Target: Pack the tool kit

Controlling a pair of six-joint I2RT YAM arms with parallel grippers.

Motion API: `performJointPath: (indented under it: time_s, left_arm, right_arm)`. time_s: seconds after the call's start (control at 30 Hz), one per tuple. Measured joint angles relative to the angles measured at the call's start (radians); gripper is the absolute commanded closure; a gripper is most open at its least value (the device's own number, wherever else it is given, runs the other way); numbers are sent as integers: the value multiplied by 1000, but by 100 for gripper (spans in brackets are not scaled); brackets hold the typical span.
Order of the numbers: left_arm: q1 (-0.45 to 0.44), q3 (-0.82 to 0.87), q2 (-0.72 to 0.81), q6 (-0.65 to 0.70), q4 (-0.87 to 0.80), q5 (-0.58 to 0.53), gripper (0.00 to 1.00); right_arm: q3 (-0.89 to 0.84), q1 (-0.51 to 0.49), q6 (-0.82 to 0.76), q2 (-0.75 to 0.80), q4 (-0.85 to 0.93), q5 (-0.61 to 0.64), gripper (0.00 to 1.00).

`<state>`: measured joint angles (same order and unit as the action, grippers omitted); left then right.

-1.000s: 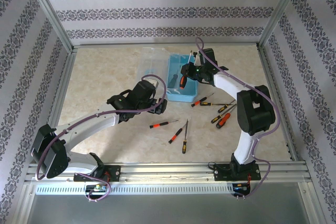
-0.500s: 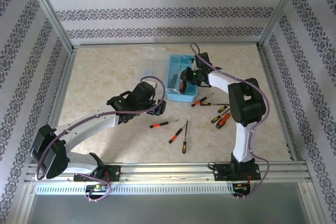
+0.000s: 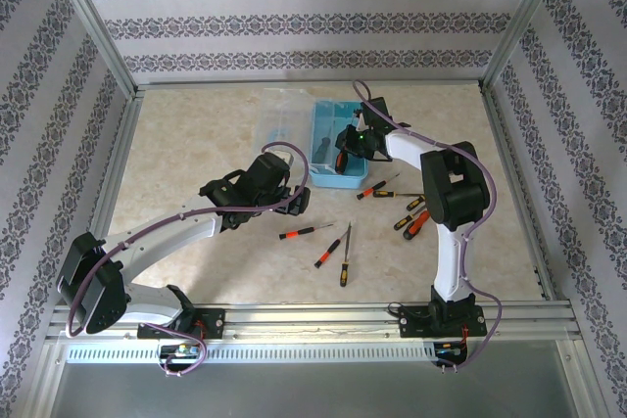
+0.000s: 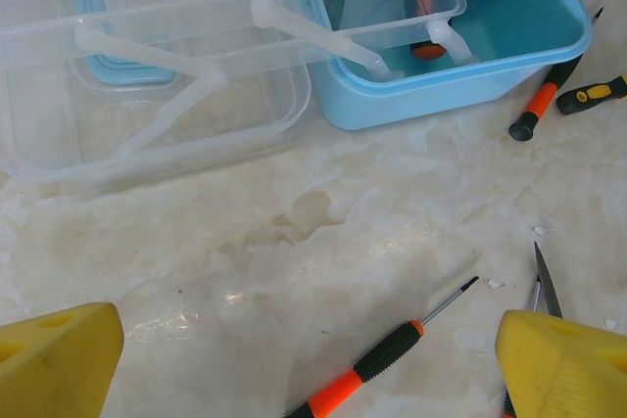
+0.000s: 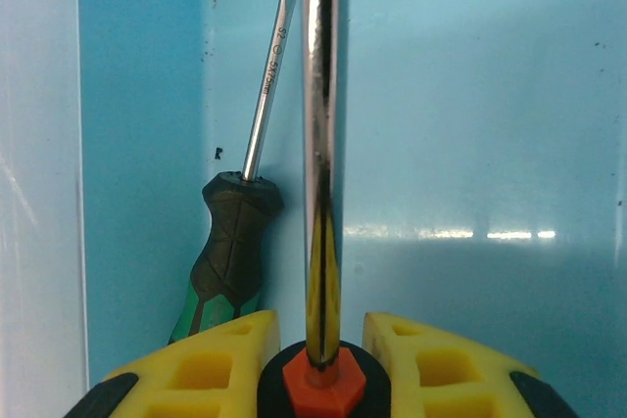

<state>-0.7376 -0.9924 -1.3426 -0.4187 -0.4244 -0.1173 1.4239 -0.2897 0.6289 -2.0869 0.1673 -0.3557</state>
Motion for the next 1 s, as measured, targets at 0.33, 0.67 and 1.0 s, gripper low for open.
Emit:
performJointPath:
  time_s: [0.33,0.67,1.0]
  left_arm:
    - [1,-2,-2,1,0,0,2]
    - [7,-44,-3,15,-2,0,0]
    - [29,-145,-5,48,-34,-2,0]
  right_arm:
    - [17,0,0,-5,10,-2,68]
    - [27,0,2,-3,28,-8,64]
    - [29,11,-5,104,75,-6,64]
